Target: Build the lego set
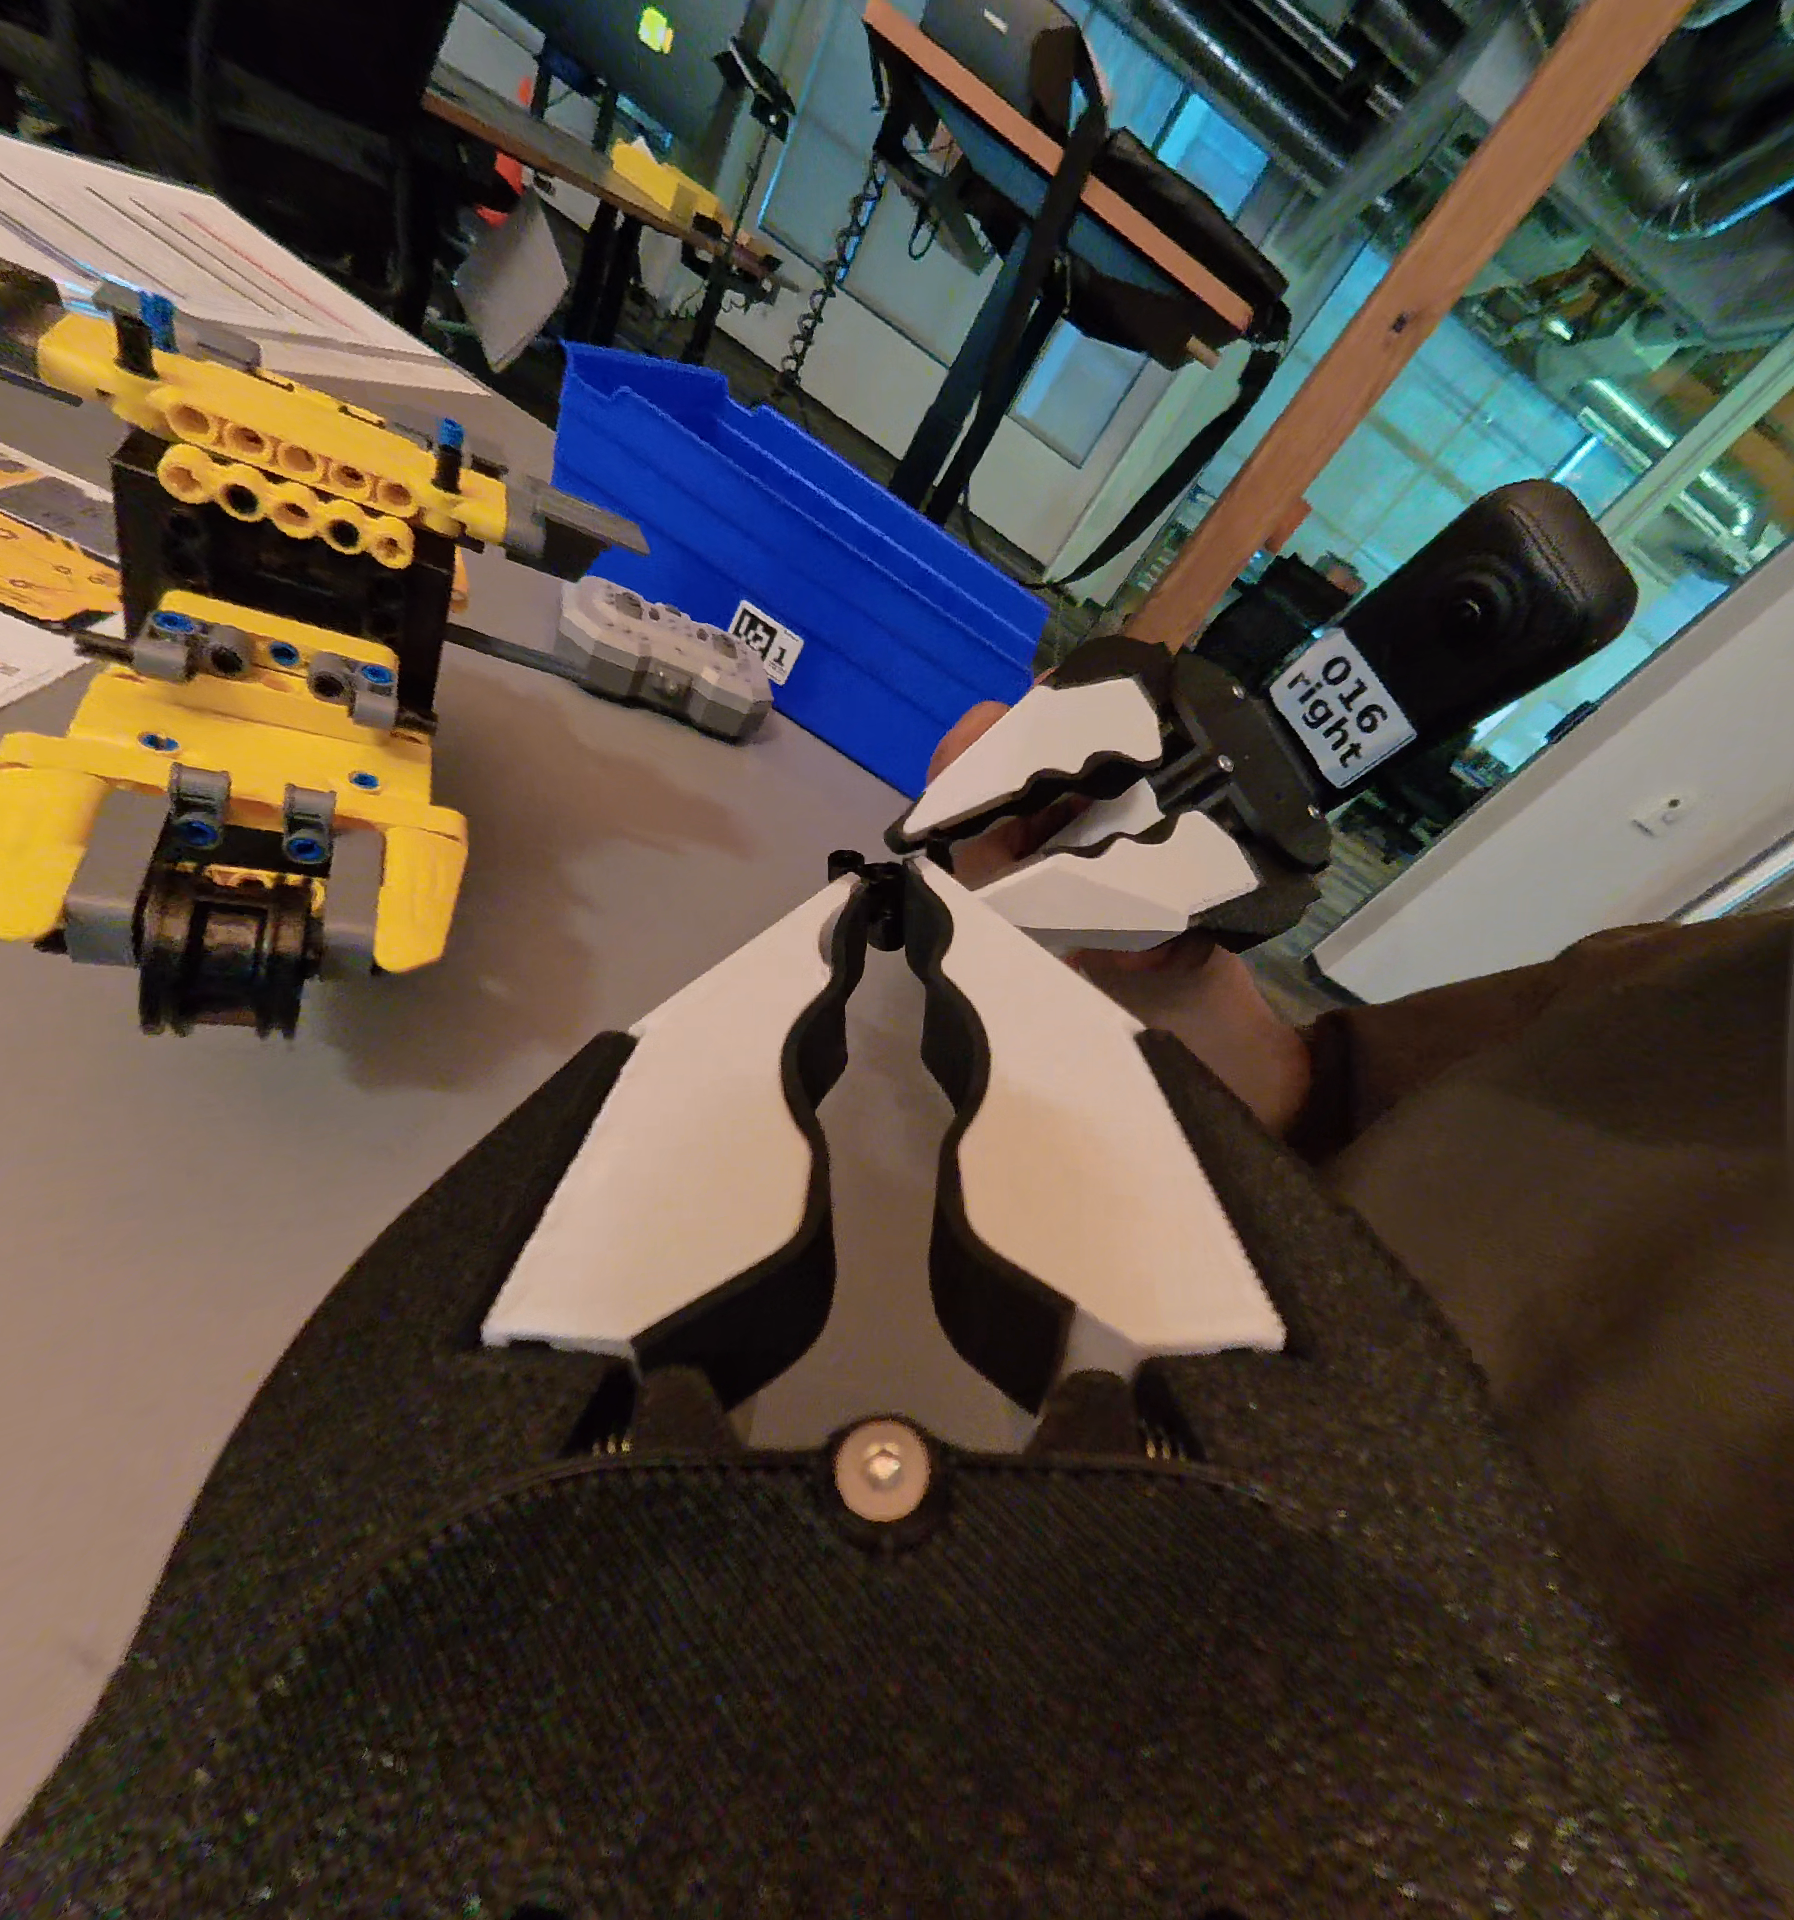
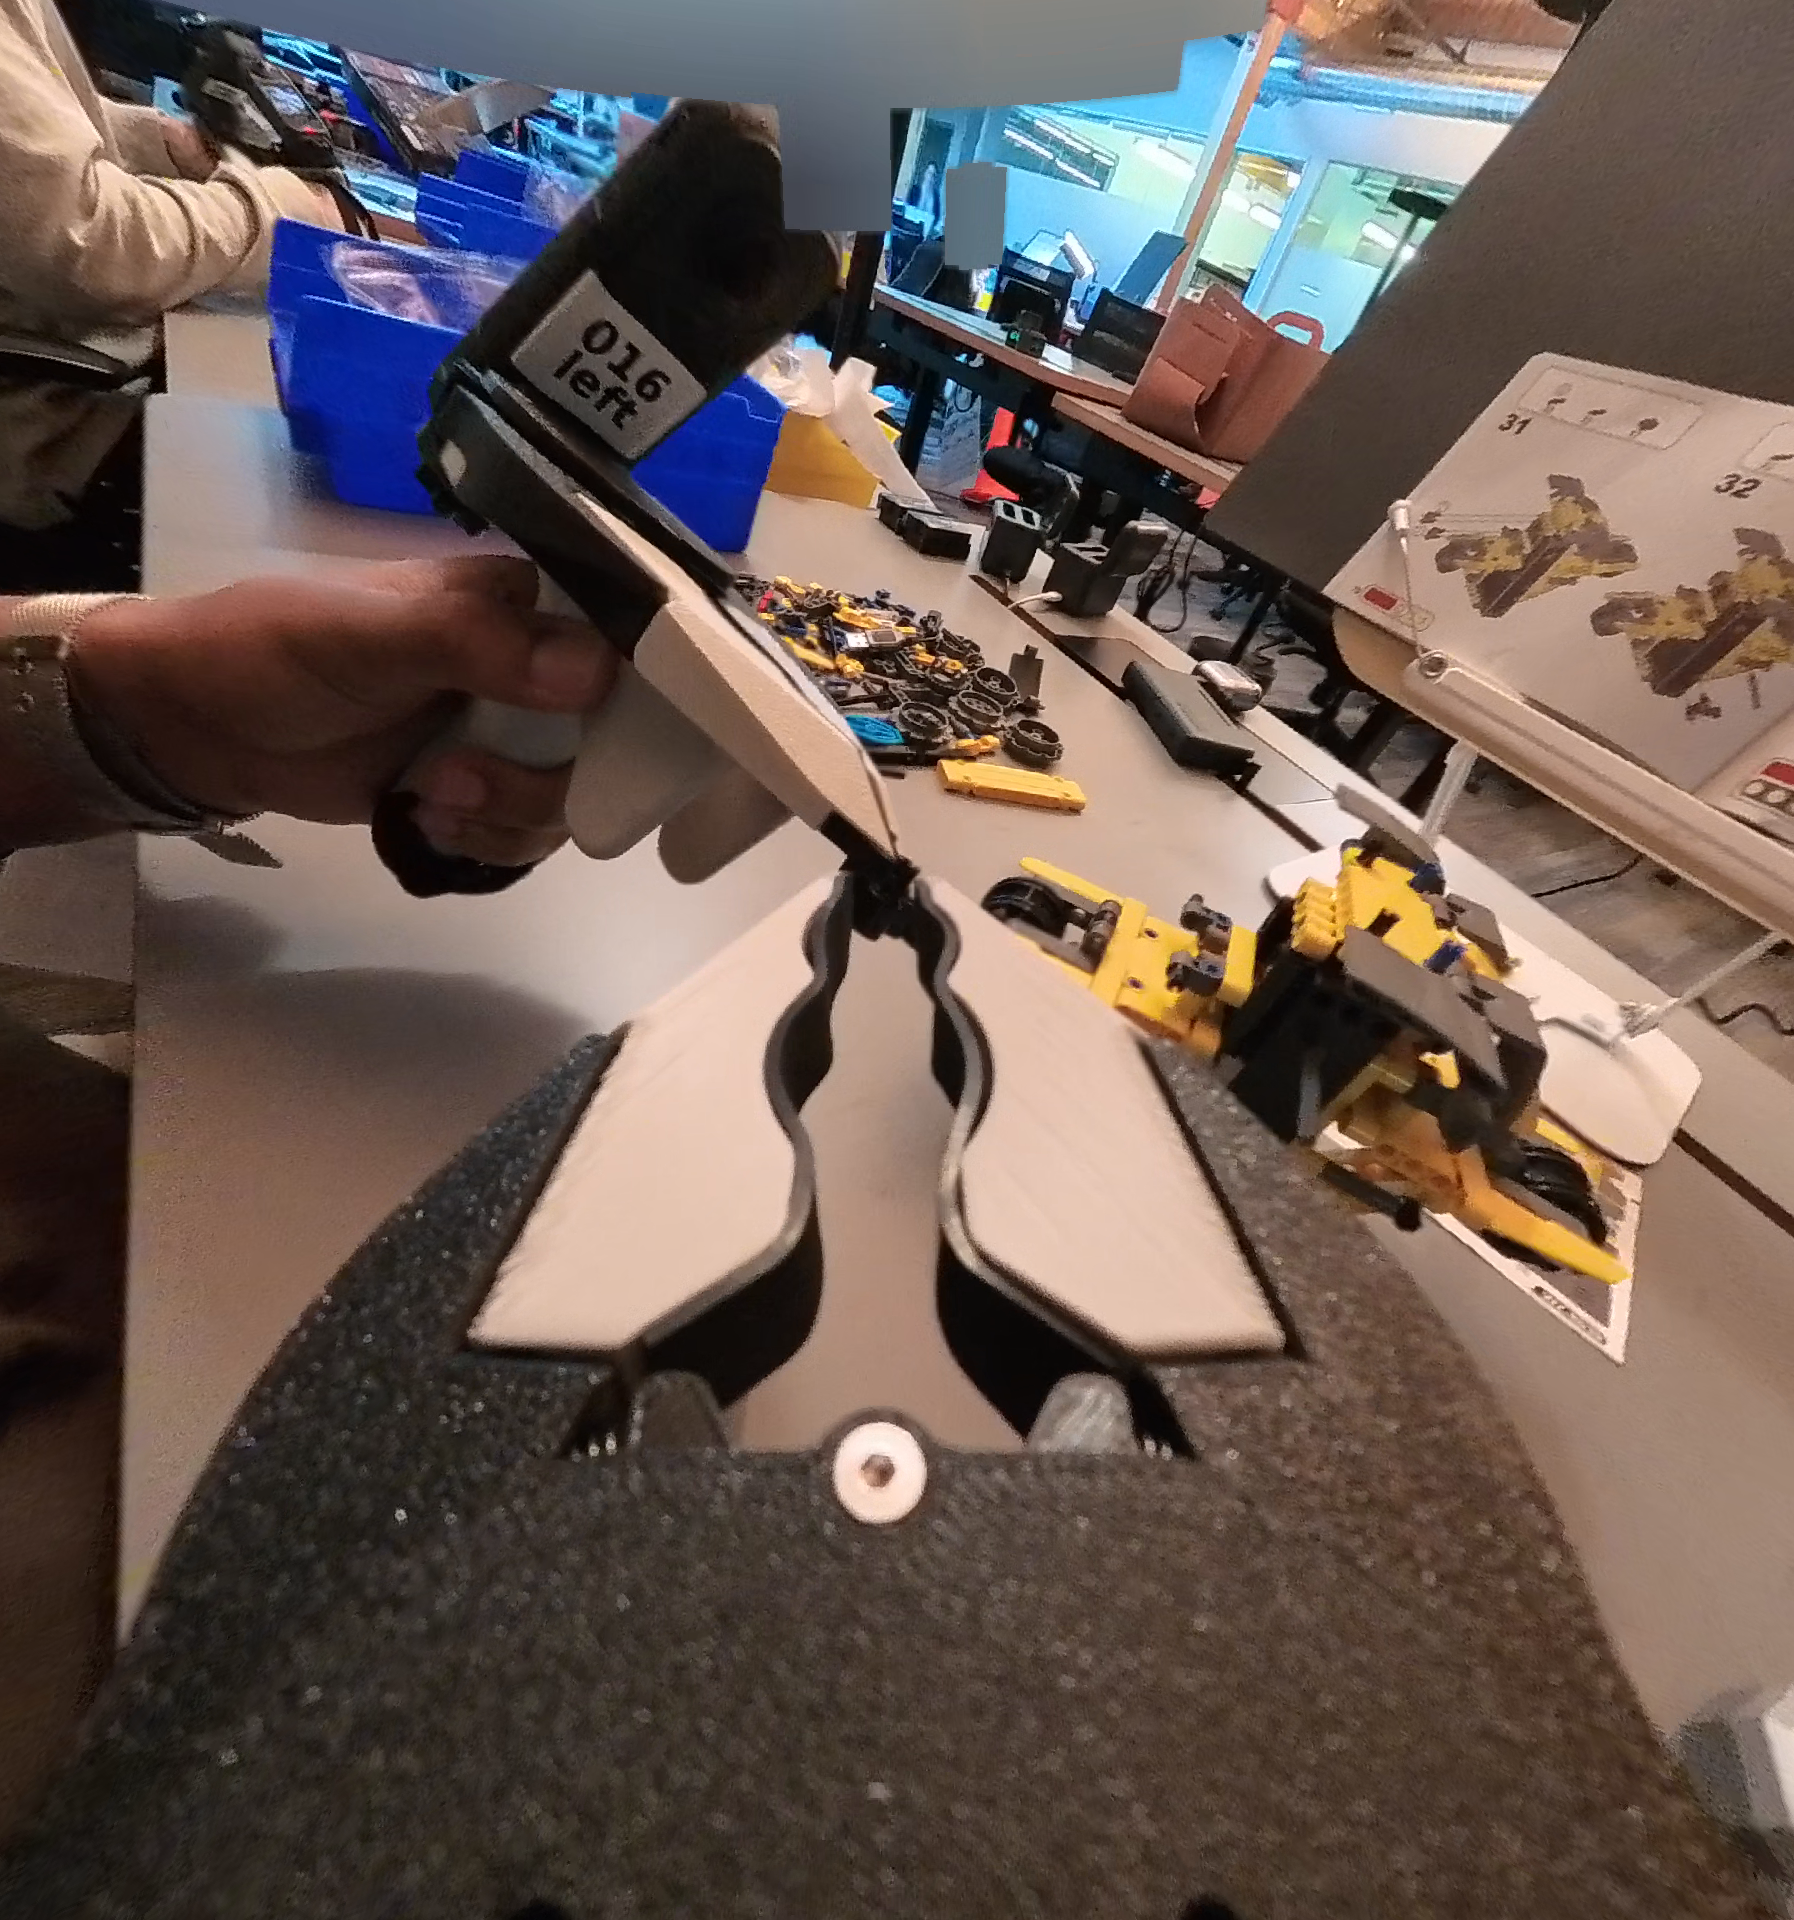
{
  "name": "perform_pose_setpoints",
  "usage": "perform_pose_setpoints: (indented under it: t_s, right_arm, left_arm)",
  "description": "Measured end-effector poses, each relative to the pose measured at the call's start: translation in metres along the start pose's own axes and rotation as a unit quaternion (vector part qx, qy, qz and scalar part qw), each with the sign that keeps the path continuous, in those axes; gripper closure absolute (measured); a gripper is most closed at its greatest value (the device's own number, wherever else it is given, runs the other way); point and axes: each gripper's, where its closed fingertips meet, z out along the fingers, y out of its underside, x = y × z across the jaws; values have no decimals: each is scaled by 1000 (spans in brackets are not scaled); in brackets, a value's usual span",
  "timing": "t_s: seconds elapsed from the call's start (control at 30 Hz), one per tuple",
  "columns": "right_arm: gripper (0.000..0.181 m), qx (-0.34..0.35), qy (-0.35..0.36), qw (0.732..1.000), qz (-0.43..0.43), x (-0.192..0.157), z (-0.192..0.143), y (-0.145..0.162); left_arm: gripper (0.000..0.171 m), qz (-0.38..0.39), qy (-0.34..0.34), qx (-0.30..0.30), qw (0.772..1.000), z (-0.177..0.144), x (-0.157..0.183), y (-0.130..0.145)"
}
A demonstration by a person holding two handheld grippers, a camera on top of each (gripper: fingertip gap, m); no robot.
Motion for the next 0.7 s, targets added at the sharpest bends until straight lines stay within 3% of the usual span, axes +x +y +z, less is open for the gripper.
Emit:
perform_pose_setpoints:
  t_s: [0.3, 0.43, 0.7]
  right_arm:
    - [159, 31, 1, 999, -39, 27, 16, -6]
    - [155, 90, -38, 995, 13, 26, 11, -8]
    - [154, 41, -12, 999, 22, 40, 11, 21]
  left_arm:
    - [171, -61, 54, 34, 996, 3, -21, -20]
    - [171, -92, 83, 56, 991, 2, -24, -19]
    - [171, -143, 113, 72, 981, -3, -30, -18]
